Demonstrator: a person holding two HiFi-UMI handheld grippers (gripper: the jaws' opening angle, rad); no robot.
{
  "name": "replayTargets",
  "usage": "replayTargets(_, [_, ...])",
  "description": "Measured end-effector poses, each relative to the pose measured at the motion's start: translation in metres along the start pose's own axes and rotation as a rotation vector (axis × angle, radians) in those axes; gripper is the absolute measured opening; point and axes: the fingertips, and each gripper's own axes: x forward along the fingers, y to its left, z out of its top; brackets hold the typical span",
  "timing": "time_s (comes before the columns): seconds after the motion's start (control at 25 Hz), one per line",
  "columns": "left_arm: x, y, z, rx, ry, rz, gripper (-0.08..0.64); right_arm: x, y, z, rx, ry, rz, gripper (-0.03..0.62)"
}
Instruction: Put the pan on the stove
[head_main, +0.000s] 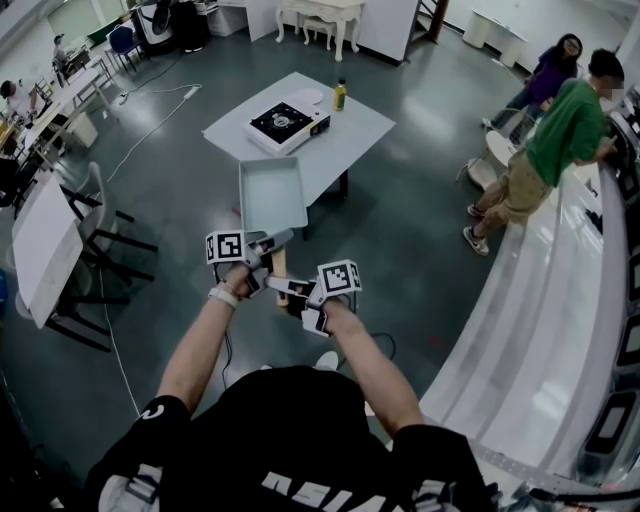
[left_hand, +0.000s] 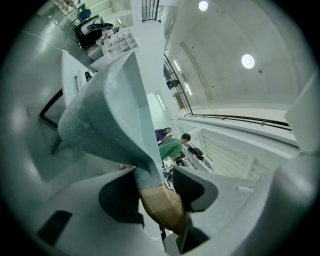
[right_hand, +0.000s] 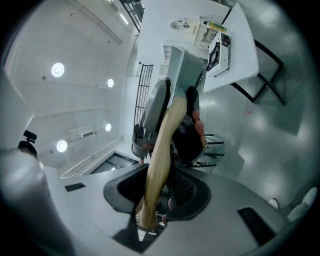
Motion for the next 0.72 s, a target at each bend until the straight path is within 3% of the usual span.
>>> replayTargets(0.52, [0.004,0.008,0.002,0.03,-0.001,0.026,0.176,-0.005,-0.005,0.003,0.005,0.006,-0.01,0.097])
replayTargets(0.72, [0.013,-0.003,-0.003,-0.001,-0.011,-0.03,0.178,-0.011,-0.005,0.002,0.005,0.007,-0.012,0.098])
